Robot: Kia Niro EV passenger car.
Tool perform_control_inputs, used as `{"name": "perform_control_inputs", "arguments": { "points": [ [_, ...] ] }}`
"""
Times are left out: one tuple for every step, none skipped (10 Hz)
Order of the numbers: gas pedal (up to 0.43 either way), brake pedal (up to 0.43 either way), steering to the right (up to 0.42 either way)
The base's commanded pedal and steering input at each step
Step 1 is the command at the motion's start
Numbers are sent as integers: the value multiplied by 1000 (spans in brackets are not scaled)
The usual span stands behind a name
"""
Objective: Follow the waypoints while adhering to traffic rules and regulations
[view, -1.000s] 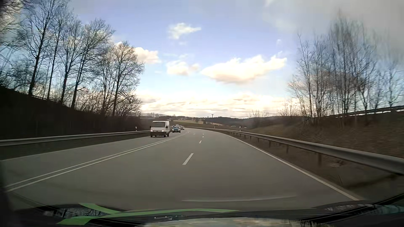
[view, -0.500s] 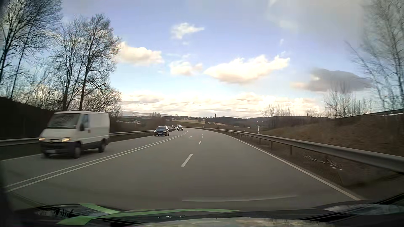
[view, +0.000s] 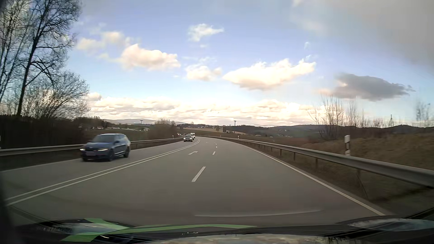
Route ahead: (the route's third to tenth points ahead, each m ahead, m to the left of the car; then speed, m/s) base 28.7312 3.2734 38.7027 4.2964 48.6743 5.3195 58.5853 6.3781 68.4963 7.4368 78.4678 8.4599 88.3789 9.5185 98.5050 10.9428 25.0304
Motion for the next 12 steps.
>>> {"name": "perform_control_inputs", "arguments": {
  "points": [
    [130,0,-8],
    [130,0,-8],
    [130,0,-8],
    [130,0,-8],
    [130,0,-8],
    [130,0,-8],
    [130,0,-8],
    [130,0,-9],
    [130,0,-11],
    [130,0,-12],
    [130,0,-13],
    [130,0,-13]
  ]
}}
